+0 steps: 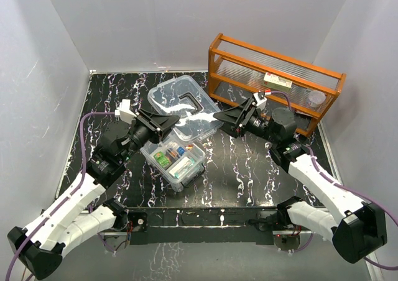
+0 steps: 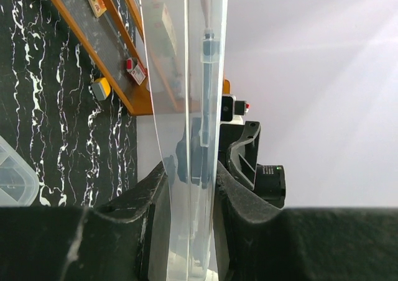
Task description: Organize the medicine kit
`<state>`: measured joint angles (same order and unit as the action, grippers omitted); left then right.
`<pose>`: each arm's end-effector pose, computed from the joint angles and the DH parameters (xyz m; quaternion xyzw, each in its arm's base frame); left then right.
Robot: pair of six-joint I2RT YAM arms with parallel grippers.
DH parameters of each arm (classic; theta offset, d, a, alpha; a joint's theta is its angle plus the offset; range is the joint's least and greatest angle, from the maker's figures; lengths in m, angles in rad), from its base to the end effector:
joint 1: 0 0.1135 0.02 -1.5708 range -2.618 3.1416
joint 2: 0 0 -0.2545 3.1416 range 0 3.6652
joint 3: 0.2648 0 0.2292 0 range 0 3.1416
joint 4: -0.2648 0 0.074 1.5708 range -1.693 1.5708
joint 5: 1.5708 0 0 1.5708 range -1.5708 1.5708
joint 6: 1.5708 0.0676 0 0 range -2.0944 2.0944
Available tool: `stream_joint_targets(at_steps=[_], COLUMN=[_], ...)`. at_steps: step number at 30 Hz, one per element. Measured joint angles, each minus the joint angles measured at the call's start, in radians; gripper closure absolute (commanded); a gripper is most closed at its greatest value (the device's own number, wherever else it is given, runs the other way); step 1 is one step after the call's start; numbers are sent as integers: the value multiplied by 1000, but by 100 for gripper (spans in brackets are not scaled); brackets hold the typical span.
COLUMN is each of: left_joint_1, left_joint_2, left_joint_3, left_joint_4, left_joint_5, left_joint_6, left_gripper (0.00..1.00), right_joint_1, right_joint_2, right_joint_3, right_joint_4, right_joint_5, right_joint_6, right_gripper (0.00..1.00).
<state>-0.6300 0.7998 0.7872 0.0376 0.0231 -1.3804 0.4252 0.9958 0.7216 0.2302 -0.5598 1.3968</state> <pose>0.1656 -0.1227 0.3568 -0.2481 0.6526 -0.6087 0.3768 0.2056 0.1325 0.3191 0.1553 0.7032 0.6474 0.2496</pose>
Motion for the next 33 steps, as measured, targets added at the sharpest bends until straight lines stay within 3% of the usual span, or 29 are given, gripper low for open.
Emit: stream_joint_targets(at_steps=[5,8,12,16,18,22,26,33], left_joint_1=[0,0,6,5,5,5,5,5], left_joint_2=[-21,-38,-48,-55,-66,-110,-167,-215], left_joint_3=[-2,-9,-30,-31,-29,0,117,261], left_joint_4=[-1,0,-21,-63,-112,-283,-500,-688], left_joint_5=[1,1,0,2,-12,-109,-293,-508], left_joint_6=[-9,-14,-8,14,33,92,205,380], left_gripper=[78,69,51,17,10,7,7,8], right_joint_1=[16,23,26,34,39,47,62,142], right_joint_2=[13,15,19,18,18,18,19,64], right_joint_3=[-3,-16,-25,-62,-79,-98,-101,-101], right_joint_4=[64,91,129,150,147,143,140,143], right_joint_5=[0,-1,3,12,13,11,11,40], right_joint_6=[24,36,65,77,79,79,75,70], right_gripper=[67,77,80,81,81,81,81,84])
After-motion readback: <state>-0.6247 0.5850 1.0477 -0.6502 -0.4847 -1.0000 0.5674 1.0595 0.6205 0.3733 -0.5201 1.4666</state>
